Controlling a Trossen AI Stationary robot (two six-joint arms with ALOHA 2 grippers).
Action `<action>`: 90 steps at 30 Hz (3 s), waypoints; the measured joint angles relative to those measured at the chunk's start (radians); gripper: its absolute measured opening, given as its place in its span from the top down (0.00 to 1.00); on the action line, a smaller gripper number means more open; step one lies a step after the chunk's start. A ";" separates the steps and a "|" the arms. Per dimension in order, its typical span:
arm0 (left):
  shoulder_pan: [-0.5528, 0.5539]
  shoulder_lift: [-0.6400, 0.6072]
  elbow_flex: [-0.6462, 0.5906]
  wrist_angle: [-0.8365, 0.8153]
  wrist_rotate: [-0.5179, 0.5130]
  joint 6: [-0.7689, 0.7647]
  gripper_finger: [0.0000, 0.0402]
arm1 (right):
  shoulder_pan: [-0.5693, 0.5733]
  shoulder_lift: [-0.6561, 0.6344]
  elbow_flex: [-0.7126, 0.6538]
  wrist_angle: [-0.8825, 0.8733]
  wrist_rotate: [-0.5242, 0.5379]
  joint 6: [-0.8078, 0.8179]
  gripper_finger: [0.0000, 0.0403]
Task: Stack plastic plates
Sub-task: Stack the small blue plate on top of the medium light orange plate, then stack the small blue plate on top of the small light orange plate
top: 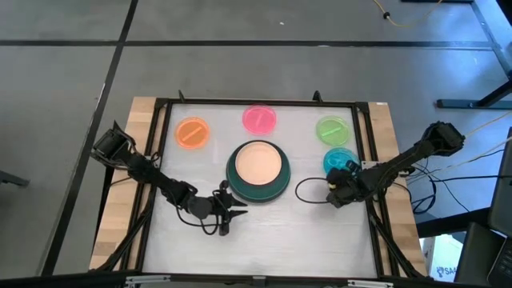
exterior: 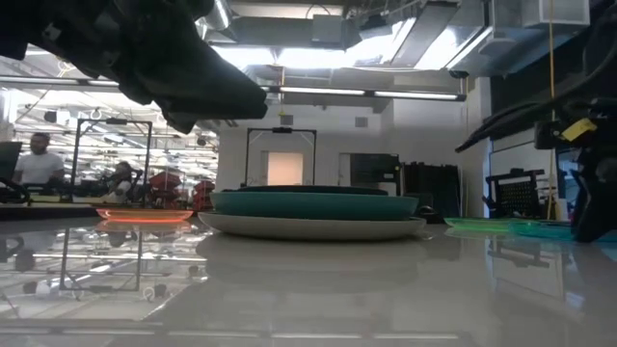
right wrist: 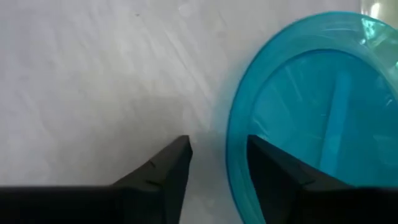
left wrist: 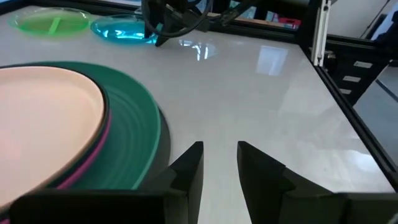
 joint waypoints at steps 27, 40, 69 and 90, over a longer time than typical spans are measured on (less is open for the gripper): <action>-0.001 0.000 0.000 -0.002 -0.001 -0.021 0.77 | -0.022 0.006 0.236 0.280 0.212 -0.626 0.99; -0.021 0.000 0.000 0.000 0.002 -0.055 0.77 | -0.160 0.009 0.191 0.092 0.014 -0.314 0.75; -0.004 0.000 0.001 0.028 0.000 -0.071 0.77 | -0.159 0.012 0.014 0.208 0.104 -0.385 0.97; 0.006 0.000 0.001 0.082 -0.009 -0.071 0.77 | -0.196 0.109 0.227 1.004 0.059 -1.122 1.00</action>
